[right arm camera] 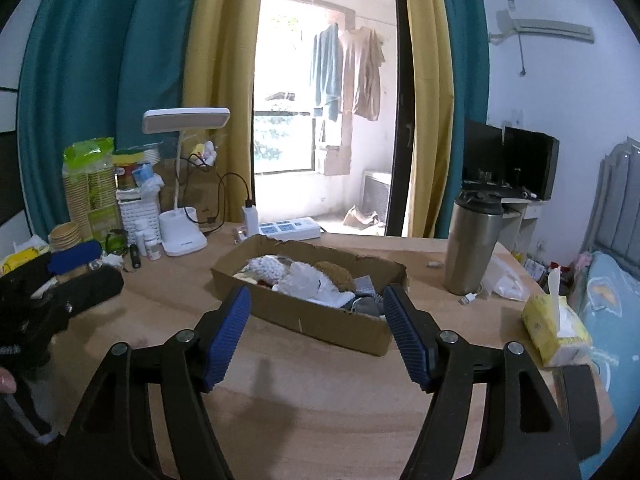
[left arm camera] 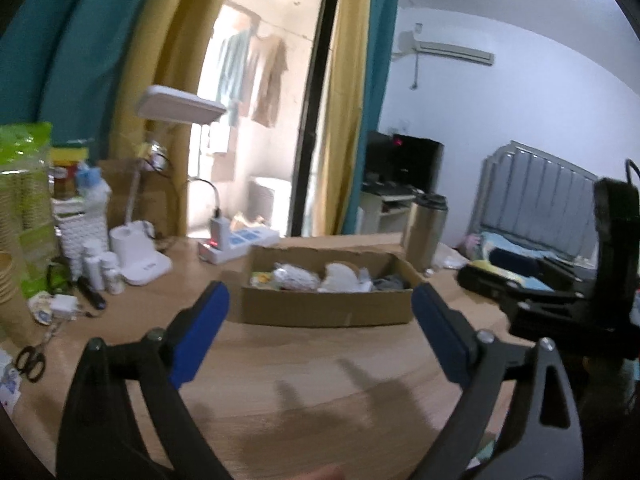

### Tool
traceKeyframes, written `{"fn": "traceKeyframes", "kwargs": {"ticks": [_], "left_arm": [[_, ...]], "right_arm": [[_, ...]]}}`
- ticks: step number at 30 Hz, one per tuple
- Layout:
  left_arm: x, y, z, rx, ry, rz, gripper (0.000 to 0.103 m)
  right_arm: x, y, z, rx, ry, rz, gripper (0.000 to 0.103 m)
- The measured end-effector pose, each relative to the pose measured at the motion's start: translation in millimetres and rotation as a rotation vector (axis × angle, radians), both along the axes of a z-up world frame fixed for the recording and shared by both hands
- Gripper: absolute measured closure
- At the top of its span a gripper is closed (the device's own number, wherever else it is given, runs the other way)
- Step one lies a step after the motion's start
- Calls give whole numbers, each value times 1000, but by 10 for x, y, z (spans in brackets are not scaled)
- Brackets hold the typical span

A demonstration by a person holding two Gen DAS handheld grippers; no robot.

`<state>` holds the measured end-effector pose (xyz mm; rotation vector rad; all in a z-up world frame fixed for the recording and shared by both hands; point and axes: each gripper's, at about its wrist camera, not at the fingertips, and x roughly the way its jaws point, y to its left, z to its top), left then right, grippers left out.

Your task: Organize soft objects

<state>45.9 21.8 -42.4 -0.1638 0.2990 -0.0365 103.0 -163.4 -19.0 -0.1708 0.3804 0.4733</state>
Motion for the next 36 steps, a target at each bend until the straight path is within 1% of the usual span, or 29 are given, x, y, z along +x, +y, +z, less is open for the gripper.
{"fn": "traceKeyframes", "kwargs": {"ticks": [4,7,15,22,26,36], "left_arm": [[-76,36,-25,-8,-21,32,6],[-90,54,-51,-28,-23,47,6],[-61,-21,-72,-17,-12,40,6],[-45,-38,-77,-19,-1,28,6],[-37,-92,-76,-9,4,8,6],[-21,-149,-71,-2,11,-5,6]], "right_arm": [[-81,-65,-58,29,9,-5,25],[-134,-60,-115,25,9,-3,25],[-105,-121,-206,21,31,-5,25],[-70,-201,-222,28,36,-31,25],[-71,-208,-222,28,37,-31,25],[-69,-213,-222,28,37,-32,25]]}}
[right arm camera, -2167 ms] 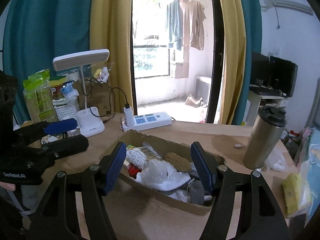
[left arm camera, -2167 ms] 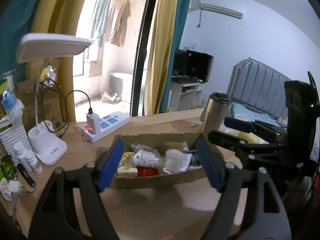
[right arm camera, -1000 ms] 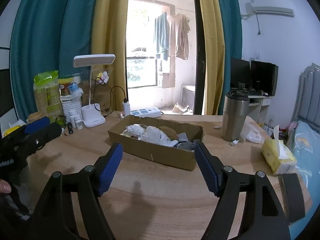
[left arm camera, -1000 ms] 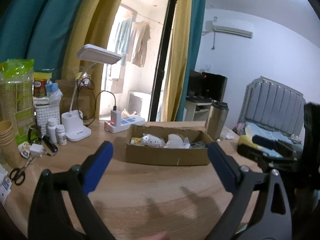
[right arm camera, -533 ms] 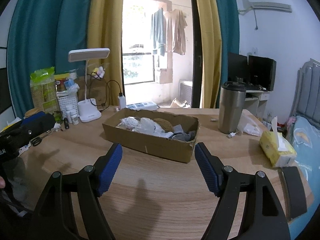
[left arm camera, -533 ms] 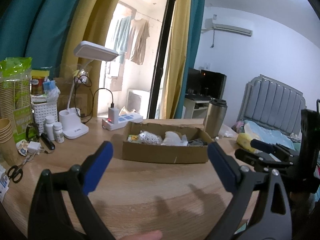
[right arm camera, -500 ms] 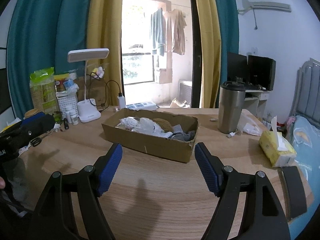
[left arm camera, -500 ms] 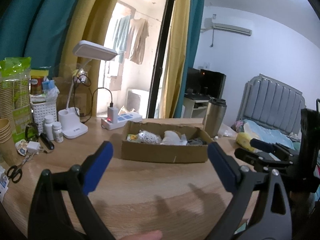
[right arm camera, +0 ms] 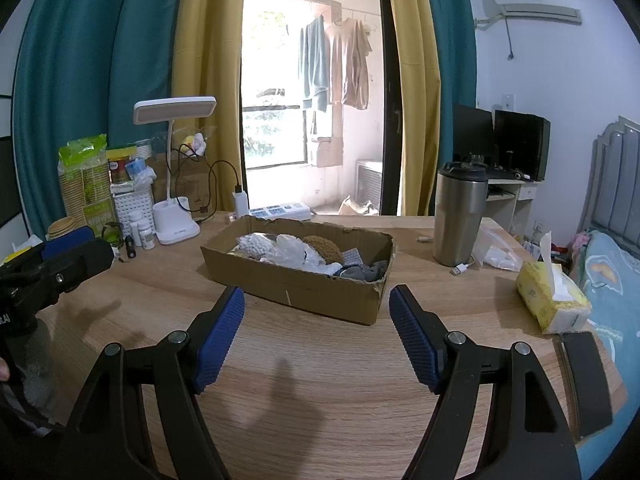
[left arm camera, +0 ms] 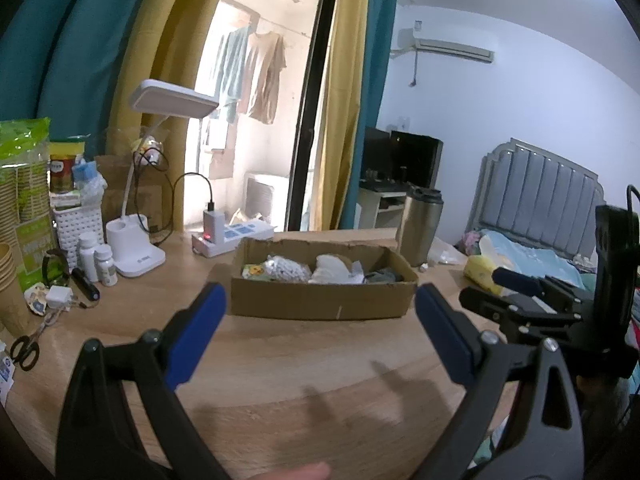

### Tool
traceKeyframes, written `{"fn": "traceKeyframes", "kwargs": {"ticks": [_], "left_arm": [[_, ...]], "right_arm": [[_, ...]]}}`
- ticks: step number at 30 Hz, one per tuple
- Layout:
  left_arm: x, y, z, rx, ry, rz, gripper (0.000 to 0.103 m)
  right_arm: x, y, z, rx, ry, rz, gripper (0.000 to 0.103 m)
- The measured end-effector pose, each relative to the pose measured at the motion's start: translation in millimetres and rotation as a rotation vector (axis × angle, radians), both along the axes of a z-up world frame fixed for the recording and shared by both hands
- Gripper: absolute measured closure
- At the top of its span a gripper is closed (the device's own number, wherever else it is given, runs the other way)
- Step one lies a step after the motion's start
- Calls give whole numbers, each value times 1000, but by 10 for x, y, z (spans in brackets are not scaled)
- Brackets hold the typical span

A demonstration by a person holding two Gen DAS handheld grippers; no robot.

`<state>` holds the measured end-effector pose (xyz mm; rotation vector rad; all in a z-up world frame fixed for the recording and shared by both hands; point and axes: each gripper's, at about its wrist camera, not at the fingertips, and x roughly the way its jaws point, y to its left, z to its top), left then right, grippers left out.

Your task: Organize soft objects

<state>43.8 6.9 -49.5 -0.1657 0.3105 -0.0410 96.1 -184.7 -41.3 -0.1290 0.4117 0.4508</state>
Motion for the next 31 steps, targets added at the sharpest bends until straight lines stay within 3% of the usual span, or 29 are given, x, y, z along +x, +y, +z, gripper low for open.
{"fn": "traceKeyframes", "kwargs": {"ticks": [31], "left_arm": [[4,-20,13,-5,-2,-34,6]], "right_arm": [[2,5,-4,-8,0,2,25]]}}
